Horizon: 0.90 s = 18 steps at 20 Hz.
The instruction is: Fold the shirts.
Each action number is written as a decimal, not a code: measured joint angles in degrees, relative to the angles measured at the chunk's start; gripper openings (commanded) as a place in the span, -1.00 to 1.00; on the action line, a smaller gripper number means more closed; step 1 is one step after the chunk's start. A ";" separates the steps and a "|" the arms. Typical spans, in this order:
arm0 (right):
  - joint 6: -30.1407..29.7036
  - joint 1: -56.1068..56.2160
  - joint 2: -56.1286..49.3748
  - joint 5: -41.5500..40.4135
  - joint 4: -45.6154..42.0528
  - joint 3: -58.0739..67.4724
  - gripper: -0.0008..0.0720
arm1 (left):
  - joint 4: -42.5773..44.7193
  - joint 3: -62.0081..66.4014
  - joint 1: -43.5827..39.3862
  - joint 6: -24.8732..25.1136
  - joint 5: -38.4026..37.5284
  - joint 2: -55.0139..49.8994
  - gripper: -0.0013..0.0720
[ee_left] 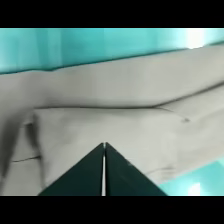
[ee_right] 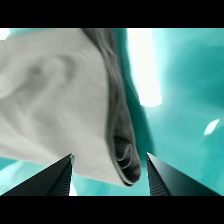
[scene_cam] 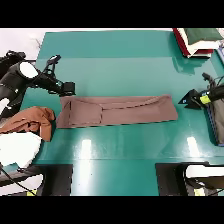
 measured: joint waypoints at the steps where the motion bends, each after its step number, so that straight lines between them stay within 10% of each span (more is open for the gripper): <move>1: -1.29 -1.01 -1.11 -0.72 1.92 -1.81 0.47 | -0.42 0.07 -1.27 -0.15 0.15 -0.04 -0.90; 6: -5.27 -0.31 -6.78 -2.60 10.45 -6.05 0.36 | -2.01 0.17 -7.89 -2.38 3.65 -1.49 -0.90; 9: -6.27 2.73 -8.09 -5.64 11.26 -6.73 -0.94 | -5.27 0.92 -11.13 -2.86 7.17 -4.35 -0.90; 18: -6.56 9.79 6.29 -5.75 12.87 1.14 -0.94 | -9.75 11.26 -19.04 -3.04 11.34 -20.00 -0.90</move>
